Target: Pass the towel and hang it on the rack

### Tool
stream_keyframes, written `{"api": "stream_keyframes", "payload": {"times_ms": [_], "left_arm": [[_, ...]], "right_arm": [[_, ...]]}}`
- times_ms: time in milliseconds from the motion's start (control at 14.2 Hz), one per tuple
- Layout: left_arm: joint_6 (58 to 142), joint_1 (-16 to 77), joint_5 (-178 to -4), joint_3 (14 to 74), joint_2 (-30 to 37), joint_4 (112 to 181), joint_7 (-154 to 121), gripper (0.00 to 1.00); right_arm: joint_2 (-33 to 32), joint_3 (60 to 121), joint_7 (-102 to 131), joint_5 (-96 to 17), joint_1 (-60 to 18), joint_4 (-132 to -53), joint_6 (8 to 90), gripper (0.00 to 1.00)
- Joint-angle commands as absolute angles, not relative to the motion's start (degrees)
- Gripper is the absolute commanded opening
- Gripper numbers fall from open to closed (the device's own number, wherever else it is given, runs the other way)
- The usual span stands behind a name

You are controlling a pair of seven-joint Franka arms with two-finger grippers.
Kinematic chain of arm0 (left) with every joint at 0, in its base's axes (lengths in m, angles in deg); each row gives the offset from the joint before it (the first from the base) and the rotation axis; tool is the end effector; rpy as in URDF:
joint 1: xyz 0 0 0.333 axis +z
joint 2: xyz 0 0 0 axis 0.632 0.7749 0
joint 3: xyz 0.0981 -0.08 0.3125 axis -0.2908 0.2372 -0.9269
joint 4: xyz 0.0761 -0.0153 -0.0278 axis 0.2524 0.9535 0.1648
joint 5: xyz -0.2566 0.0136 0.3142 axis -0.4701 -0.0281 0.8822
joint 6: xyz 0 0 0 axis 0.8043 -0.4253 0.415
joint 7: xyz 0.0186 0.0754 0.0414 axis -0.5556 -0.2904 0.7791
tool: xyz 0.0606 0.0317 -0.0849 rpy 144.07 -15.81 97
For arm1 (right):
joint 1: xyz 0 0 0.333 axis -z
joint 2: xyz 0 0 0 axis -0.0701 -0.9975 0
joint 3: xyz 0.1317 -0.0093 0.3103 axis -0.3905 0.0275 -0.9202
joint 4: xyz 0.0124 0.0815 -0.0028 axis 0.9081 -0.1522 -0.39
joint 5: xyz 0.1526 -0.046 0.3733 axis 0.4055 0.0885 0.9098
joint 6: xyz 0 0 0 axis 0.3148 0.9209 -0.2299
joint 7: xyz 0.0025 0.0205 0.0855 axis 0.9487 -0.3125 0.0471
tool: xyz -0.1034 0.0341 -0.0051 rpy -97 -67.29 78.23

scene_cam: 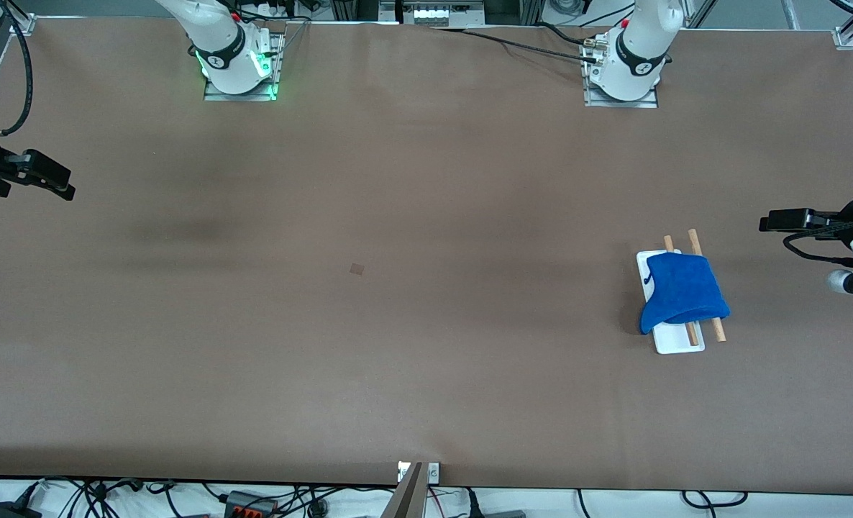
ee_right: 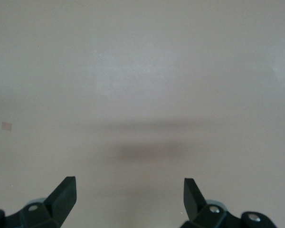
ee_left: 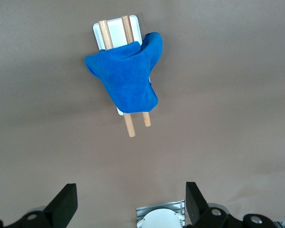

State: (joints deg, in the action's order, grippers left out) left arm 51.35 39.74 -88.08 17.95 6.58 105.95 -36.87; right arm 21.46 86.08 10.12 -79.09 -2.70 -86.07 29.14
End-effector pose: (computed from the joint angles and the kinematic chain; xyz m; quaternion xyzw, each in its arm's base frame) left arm 0.6712 0.0613 0.5554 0.9836 -0.0600 -0.1632 0.0477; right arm 0.5839 -0.0296 0.6126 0.9996 -0.0118 0.0096 0.0240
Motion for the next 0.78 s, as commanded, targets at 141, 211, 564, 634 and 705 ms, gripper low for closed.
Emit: {"api": "stream_keyframes", "payload": {"times_ms": [141,211,564,634,705], "left_arm": [[67.04,38.76,-87.21,17.17,-7.16,125.25,-36.06,1.00],[71.52,39.72,-87.39,17.26,-11.28,130.96,-36.15,1.00],[76.23,42.36,-84.24,19.81,-17.64,137.52,-35.54,1.00],[75.44,42.37,-83.79,20.16,-19.39,139.09,-35.54,1.00],[75.52,42.37,-83.79,21.21,-21.06,140.93,-35.45,1.00]], "right_arm": [[22.35,86.35,10.48,-77.97,-2.88,-86.87,28.49,1.00],[22.35,86.35,10.56,-78.14,-3.05,-86.87,28.58,1.00],[22.26,86.26,10.65,-78.59,-3.14,-87.05,28.58,1.00],[22.26,86.26,10.65,-78.50,-3.06,-87.05,28.58,1.00],[22.26,86.26,10.65,-78.50,-3.05,-87.05,28.67,1.00]]}}
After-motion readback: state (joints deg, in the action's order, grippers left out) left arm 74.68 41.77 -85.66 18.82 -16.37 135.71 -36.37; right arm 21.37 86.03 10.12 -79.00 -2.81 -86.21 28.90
